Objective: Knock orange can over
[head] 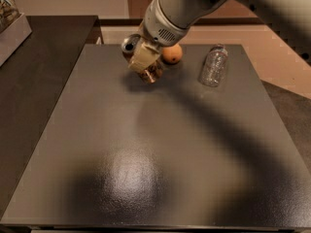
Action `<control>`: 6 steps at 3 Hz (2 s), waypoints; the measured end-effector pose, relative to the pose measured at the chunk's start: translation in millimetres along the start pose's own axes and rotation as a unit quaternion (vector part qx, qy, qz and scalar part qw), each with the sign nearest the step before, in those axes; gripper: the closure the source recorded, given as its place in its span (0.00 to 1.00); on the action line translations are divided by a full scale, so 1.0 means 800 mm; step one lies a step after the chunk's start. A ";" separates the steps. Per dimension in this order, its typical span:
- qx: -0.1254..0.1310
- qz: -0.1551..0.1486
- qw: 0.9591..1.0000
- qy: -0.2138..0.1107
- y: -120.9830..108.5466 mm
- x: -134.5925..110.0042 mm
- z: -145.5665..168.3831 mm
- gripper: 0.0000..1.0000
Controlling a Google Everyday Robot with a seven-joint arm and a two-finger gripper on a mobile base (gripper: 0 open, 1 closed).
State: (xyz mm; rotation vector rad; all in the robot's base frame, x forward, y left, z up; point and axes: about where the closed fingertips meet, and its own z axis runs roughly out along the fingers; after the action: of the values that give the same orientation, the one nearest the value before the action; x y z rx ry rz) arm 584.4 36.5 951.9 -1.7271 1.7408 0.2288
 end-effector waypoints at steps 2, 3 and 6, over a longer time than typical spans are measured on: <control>-0.045 -0.141 0.988 0.049 0.046 0.003 0.004 1.00; -0.069 -0.199 0.975 0.075 0.067 0.008 0.016 1.00; -0.069 -0.315 0.935 0.147 0.100 0.013 0.037 0.59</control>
Offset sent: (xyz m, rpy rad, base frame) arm -0.0519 0.0060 -0.0315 -0.3033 -0.1044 0.3810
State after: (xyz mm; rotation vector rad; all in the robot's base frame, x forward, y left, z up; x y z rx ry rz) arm 520.2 53.4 897.7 -2.4225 1.2821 -0.2082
